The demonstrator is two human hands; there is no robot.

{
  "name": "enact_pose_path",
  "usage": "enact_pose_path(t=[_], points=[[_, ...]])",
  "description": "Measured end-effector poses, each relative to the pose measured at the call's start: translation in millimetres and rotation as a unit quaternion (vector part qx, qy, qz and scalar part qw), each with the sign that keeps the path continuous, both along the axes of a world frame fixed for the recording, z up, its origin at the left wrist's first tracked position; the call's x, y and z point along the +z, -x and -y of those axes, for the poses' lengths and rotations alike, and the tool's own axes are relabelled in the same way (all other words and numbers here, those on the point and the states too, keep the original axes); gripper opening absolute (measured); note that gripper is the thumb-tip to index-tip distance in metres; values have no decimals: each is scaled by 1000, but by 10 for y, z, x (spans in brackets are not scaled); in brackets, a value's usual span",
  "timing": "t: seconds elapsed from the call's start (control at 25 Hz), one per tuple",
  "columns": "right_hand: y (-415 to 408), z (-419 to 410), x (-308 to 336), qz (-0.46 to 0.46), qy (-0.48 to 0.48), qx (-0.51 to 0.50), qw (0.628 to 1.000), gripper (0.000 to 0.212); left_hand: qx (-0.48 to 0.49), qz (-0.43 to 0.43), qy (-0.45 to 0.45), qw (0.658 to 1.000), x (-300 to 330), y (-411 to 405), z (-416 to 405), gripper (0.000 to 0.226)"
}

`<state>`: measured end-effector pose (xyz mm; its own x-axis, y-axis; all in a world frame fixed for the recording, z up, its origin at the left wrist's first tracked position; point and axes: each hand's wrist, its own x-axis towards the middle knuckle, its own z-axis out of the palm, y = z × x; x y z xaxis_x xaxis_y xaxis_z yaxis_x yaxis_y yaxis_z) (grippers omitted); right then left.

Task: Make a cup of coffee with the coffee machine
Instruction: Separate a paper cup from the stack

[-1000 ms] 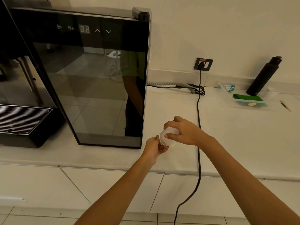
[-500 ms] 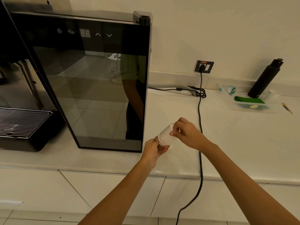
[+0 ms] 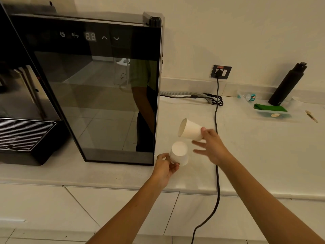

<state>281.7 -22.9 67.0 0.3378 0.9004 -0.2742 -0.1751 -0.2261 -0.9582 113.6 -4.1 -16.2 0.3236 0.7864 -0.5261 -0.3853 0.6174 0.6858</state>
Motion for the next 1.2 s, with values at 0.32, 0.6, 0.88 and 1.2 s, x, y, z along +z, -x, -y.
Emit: enact_pose_path(t=[0.32,0.6,0.88,1.2], points=[[57,-57,-370,-49,74,-43,995,40,-161,-103,-126,974,-5,-18,41,58],[134,-52,-455,-30,96,-33,994,41,-217,-544,-358,727,-233,-45,25,61],[98,-1,-409,-16,38,-101,994,34,-154,-600,-437,653,-243,-3,214,83],[503,131,403,-154,-179,35,971,26,77,-282,-512,808,598,469,377,42]])
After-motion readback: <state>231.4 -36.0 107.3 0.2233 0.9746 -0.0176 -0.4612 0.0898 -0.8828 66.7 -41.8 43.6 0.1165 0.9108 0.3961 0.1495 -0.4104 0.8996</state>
